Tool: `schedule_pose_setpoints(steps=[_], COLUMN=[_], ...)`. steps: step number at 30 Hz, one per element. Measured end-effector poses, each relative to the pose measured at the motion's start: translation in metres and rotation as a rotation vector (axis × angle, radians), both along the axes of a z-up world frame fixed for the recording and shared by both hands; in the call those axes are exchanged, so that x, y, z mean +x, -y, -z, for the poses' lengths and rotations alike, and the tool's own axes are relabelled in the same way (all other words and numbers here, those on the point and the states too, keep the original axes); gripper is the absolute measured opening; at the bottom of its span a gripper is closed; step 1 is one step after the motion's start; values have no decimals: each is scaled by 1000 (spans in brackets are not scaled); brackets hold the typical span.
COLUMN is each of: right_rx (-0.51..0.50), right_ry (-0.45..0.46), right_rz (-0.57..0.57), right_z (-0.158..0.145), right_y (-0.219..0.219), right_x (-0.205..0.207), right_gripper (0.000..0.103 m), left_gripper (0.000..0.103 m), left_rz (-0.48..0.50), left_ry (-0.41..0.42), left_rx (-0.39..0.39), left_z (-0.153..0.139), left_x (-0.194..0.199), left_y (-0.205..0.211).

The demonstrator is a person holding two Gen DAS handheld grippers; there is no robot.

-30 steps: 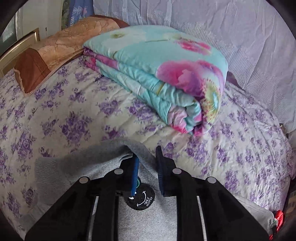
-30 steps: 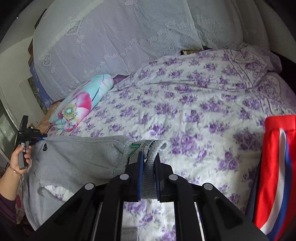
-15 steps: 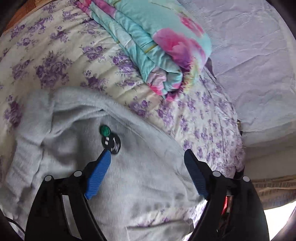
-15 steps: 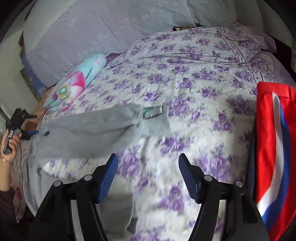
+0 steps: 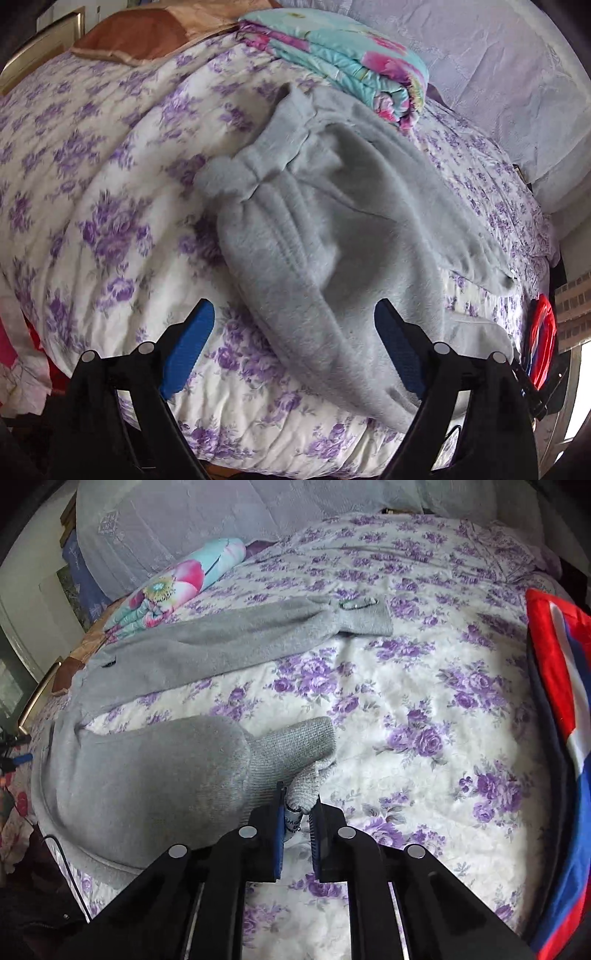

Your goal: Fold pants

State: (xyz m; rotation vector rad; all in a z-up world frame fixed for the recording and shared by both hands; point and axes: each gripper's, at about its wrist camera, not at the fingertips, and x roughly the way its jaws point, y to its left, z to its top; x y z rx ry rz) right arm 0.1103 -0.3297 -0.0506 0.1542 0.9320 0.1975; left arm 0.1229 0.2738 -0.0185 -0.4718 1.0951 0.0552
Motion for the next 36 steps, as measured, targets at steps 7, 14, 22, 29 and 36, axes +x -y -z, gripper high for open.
schedule_pose_setpoints(steps=[7,14,22,29,36], right_rx=[96,142,194,43,197], right_ry=[235,192,125,90,199], right_rz=[133,251,231,324,283], right_z=[-79,-45,5,-2,-76], right_y=[33,79,74,95,104], right_x=[-55,-131,-122,-133,-61], right_gripper=[11,13,14,36,65], left_gripper=[45,30,24,28,80], left_rz=[-43,-80,-147,-196,-98], left_ry=[-46,113,224,207,368], left_rx=[66,-50,25,138,117], left_z=[38,29,-12,-8,-56], left_x=[39,-14,-65,-79,-50], left_y=[25,25,8,-1,47])
